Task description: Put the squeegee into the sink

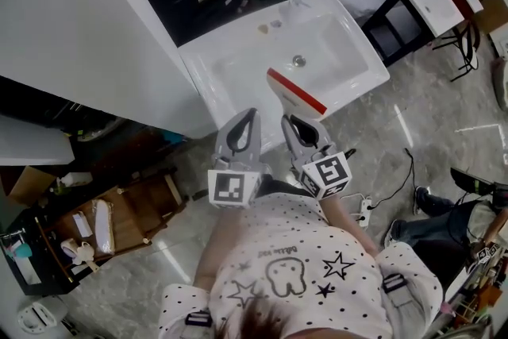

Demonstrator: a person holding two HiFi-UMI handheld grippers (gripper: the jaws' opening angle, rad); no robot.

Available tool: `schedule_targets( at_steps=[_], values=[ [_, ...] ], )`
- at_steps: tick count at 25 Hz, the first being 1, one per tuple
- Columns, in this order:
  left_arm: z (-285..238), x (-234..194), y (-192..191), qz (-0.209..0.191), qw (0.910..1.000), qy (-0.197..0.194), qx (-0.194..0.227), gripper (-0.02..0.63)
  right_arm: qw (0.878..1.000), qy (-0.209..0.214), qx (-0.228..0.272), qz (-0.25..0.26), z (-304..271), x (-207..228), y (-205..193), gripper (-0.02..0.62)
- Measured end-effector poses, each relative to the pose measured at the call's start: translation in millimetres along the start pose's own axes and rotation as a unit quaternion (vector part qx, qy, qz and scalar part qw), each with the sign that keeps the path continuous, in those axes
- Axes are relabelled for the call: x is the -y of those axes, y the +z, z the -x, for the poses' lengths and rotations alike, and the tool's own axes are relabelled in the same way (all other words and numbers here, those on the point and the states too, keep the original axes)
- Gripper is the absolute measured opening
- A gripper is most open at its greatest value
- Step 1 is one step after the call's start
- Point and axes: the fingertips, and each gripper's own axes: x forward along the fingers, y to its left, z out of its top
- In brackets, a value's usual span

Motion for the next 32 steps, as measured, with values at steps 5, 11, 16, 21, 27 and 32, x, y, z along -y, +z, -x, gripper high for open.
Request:
schedule_targets(
  at_steps=[5, 11, 16, 21, 27, 32],
  values=[
    [-4.1, -13.2, 2.7, 0.003, 0.9999, -0.006, -0.007, -0.008, 1.0, 0.0, -0.003, -0.001, -14.7, -4.6, 1.4, 0.028],
    [-0.4, -27.3, -0.9, 0.008, 1.0, -0.001, -0.005, -0.008, 1.0, -0.007, -0.003, -0.007, -21.4, -7.2, -1.4, 0.028],
    [2.3, -33.7, 2.3, 0.008, 0.9999, -0.004, -0.011, -0.008, 1.0, -0.014, -0.004, -0.013, -28.5, -10.9, -5.3, 0.028],
    [8.4, -34.3, 0.6, 0.014, 0.9999, -0.002, -0.01, -0.007, 1.0, -0.011, -0.008, -0.011, -29.1, -16.0, -5.9, 0.028],
    [5.7, -36.1, 5.7, 0.01, 0.9999, 0.006, -0.001, -0.006, 1.0, 0.001, -0.009, -0.01, -33.8, -15.6, -3.3, 0.028],
    [-3.2, -36.9, 6.0, 0.018, 0.9998, 0.012, -0.001, -0.006, 1.0, 0.009, -0.01, -0.012, -39.1, -8.4, -0.8, 0.028]
  ],
)
